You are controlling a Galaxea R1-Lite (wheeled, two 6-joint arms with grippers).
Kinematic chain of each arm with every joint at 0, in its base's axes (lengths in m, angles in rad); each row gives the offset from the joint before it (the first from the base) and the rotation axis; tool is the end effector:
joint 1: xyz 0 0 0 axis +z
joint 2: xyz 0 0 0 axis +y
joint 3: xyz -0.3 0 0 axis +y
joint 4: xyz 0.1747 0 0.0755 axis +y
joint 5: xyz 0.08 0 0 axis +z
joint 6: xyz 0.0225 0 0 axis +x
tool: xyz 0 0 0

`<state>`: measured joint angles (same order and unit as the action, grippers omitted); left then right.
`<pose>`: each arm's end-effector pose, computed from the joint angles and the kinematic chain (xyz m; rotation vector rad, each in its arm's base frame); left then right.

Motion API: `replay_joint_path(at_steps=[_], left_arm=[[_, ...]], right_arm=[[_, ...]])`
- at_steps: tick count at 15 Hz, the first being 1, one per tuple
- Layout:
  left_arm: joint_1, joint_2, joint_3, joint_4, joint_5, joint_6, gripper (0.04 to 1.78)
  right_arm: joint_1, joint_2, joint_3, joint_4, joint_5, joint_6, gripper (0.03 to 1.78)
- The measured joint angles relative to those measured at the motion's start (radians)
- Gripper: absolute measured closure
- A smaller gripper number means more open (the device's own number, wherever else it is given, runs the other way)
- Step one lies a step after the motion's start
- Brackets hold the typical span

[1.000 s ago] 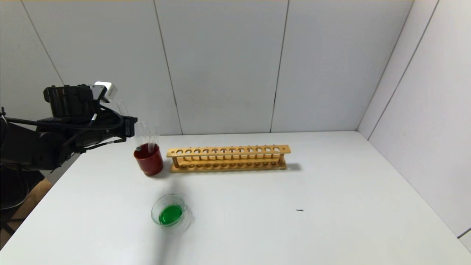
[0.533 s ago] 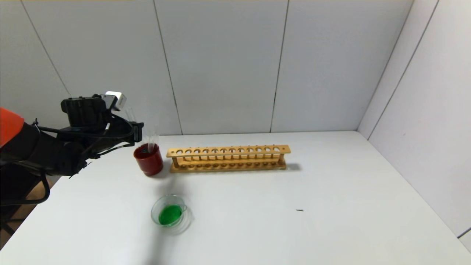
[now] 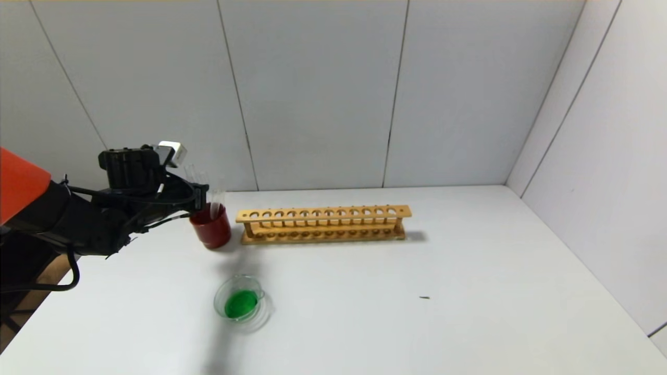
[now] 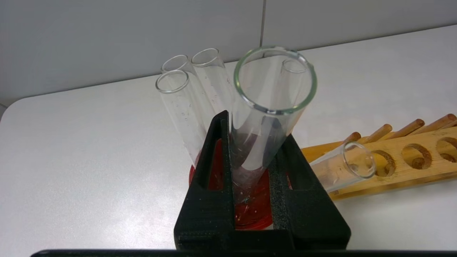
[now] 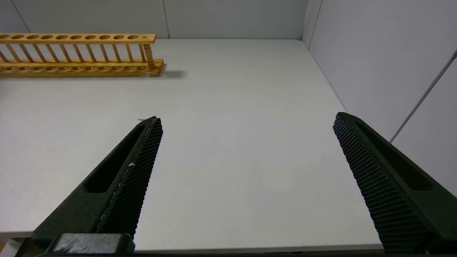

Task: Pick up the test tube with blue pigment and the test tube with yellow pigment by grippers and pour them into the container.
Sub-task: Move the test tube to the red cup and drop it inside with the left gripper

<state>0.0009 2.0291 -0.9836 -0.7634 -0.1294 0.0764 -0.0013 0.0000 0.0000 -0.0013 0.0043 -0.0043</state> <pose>0.3839 -0.0026 0.1273 0.0574 0.2766 -0.1383 -0.0228 0.0001 0.0756 -0.0043 -0.0013 0.0030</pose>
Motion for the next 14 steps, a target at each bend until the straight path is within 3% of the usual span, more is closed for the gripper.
replay_joint_path(at_steps=[10,12,14], left_arm=[[0.001,0.034,0.006,-0.023,0.0,-0.002,1.45],[0.001,0.034,0.004,-0.023,0.003,-0.001,1.31],[0.002,0.029,0.004,-0.023,0.003,0.001,1.05]], right_arm=[[0.0,0.0,0.0,0.0,0.0,0.0,0.06],[0.0,0.0,0.0,0.0,0.0,0.0,0.06],[0.0,0.0,0.0,0.0,0.0,0.0,0.06]])
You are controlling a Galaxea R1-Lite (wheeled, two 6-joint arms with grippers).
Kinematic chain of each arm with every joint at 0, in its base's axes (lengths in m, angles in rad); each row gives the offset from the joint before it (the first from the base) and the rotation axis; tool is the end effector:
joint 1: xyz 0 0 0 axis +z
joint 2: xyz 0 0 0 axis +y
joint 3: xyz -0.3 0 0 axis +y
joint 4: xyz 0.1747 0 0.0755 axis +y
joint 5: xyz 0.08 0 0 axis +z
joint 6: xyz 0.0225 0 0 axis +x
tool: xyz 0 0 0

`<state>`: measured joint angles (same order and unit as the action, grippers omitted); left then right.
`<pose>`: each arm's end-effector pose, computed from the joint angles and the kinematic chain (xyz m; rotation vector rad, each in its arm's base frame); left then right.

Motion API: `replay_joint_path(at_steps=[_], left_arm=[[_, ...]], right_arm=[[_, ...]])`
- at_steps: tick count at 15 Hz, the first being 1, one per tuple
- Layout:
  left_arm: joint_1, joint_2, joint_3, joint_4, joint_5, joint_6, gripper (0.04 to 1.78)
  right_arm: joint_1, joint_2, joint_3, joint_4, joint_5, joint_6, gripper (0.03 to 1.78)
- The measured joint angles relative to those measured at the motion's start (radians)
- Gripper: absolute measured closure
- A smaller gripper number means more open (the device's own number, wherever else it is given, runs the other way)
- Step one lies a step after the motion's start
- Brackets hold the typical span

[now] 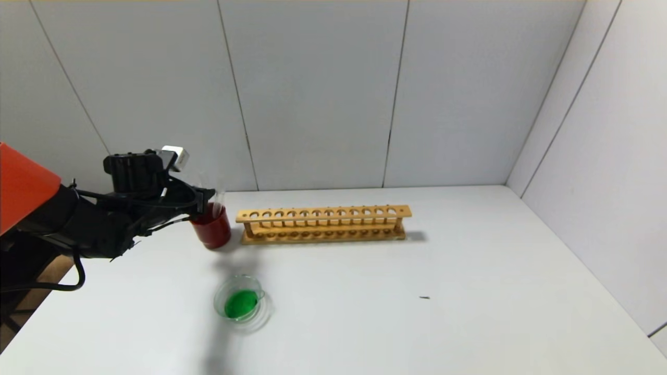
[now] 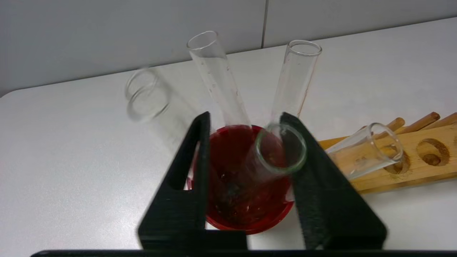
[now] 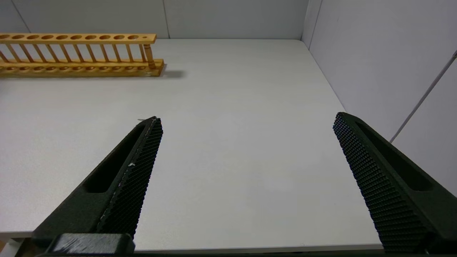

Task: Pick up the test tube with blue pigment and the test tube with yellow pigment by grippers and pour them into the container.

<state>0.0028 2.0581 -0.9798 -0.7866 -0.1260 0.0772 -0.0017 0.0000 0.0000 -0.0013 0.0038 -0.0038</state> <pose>0.3876 -0.0017 0.1174 0.0578 0.2864 -0.1335 -0.0228 0.0001 0.0756 -0.0038 -0.0013 0.0021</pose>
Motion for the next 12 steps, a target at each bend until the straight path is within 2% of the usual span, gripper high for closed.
replay_joint_path(at_steps=[3,6,8,12], left_arm=[[-0.001,-0.018,0.002,0.001,-0.002,0.002,0.53],[-0.001,-0.039,0.003,0.007,-0.003,0.003,0.19],[-0.002,-0.058,0.001,0.017,-0.005,0.005,0.09],[-0.003,-0.103,-0.002,0.039,-0.006,0.005,0.07]], right_arm=[[0.0,0.0,0.0,0.0,0.0,0.0,0.06],[0.0,0.0,0.0,0.0,0.0,0.0,0.06],[0.0,0.0,0.0,0.0,0.0,0.0,0.06],[0.0,0.0,0.0,0.0,0.0,0.0,0.06]])
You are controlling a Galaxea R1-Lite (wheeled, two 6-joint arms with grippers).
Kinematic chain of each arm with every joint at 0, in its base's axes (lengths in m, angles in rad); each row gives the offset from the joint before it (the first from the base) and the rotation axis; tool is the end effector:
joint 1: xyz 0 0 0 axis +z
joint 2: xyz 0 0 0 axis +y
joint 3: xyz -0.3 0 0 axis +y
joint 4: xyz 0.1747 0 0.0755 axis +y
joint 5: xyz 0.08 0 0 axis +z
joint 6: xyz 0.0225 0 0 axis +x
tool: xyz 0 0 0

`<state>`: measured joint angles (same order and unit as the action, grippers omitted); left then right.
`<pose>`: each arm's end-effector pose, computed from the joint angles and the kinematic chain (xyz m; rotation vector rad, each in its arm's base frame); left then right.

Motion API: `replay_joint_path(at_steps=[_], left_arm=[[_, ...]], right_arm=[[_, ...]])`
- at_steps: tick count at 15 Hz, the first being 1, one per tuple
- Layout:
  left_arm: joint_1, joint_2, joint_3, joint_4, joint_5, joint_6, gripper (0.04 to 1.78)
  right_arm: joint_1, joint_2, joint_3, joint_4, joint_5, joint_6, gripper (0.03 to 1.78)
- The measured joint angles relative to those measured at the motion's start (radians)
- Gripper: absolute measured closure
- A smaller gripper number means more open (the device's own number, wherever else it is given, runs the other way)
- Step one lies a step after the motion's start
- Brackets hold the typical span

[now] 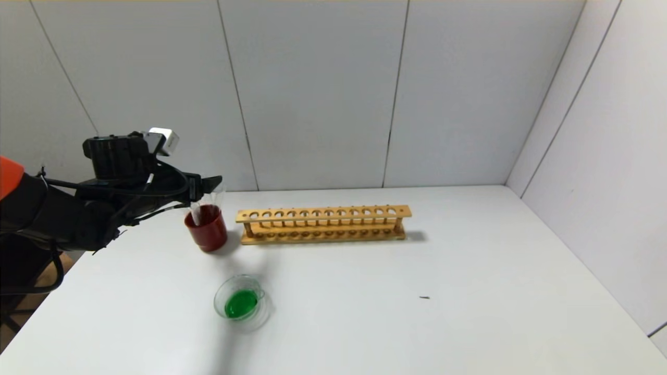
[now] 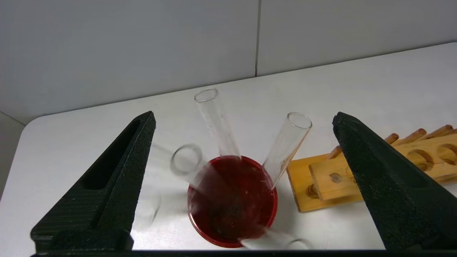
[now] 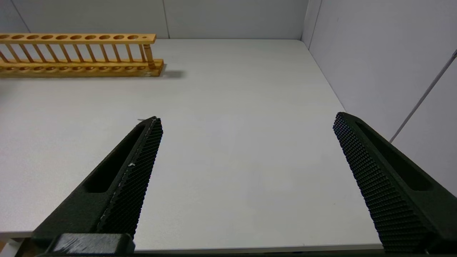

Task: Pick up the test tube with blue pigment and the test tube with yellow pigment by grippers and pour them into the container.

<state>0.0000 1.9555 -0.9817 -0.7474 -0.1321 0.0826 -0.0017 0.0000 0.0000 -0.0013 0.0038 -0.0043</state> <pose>0.3729 -0.0030 0.1531 0.0672 0.2205 -0.1408 -0.0228 0.0001 0.0756 -0.0043 -0.0013 0.0021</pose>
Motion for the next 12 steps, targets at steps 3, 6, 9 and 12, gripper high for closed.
replay_joint_path(at_steps=[3,6,9,12], left_arm=[[-0.003,-0.017,0.002,0.001,0.0,0.0,0.07],[-0.009,-0.031,-0.004,0.003,0.0,0.0,0.07],[-0.012,-0.078,-0.024,0.042,0.001,0.0,0.07],[-0.014,-0.205,-0.046,0.167,0.003,0.0,0.07]], right_arm=[[0.0,0.0,0.0,0.0,0.0,0.0,0.06],[0.0,0.0,0.0,0.0,0.0,0.0,0.06],[0.0,0.0,0.0,0.0,0.0,0.0,0.06],[0.0,0.0,0.0,0.0,0.0,0.0,0.06]])
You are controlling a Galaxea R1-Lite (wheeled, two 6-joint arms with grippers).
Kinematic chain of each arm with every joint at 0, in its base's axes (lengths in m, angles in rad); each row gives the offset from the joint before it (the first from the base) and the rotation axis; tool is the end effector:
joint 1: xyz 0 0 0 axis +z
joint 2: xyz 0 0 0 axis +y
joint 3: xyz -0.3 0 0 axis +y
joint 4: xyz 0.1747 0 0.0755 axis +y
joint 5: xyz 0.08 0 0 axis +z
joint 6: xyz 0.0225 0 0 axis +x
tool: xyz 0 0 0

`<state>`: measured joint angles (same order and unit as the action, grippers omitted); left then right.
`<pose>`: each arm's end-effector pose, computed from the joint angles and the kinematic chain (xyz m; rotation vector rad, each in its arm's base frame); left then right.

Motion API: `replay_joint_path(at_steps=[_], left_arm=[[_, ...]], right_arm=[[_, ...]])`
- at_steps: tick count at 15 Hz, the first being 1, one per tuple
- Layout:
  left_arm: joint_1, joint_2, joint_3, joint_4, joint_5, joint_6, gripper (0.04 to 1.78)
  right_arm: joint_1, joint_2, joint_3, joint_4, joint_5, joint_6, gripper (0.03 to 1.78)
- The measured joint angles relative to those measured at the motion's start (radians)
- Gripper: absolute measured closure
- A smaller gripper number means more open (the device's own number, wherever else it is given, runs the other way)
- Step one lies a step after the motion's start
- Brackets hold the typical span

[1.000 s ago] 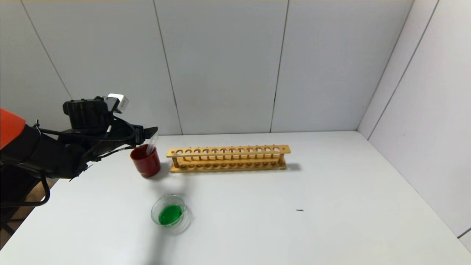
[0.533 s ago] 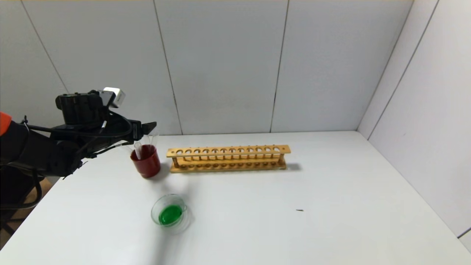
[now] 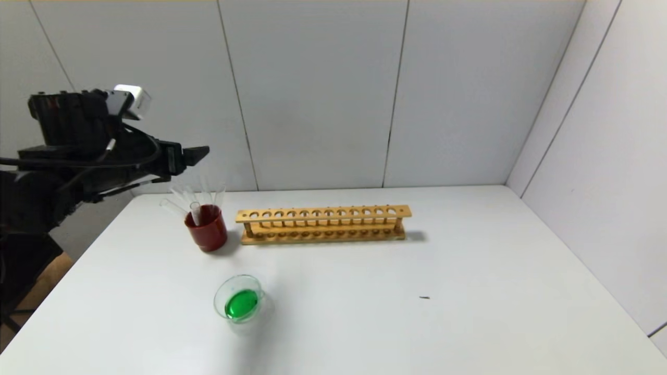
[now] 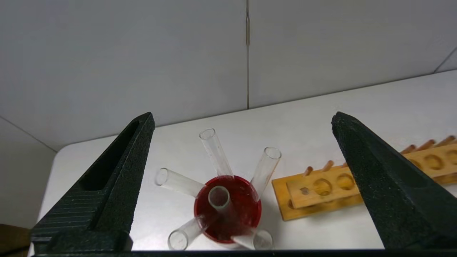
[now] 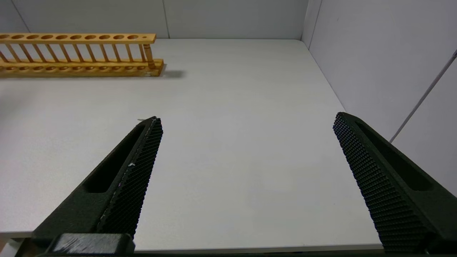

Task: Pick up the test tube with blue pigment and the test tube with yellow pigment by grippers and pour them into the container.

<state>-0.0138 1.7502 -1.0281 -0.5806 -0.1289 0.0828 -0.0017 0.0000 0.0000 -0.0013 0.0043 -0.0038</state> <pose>0.3358 -0.0075 0.2219 0.0744 0.1354 -0.1482 -0.0228 0.0001 0.0756 -0.0038 -0.0013 0.0026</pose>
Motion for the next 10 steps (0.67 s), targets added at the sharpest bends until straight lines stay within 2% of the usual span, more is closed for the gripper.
replay_joint_path(at_steps=[5,10], left_arm=[[-0.001,-0.379,0.022,0.327,0.009,0.003,0.07],[0.0,-0.799,0.164,0.579,0.011,0.001,0.07]], right_arm=[[0.0,0.0,0.0,0.0,0.0,0.0,0.06],[0.0,0.0,0.0,0.0,0.0,0.0,0.06]])
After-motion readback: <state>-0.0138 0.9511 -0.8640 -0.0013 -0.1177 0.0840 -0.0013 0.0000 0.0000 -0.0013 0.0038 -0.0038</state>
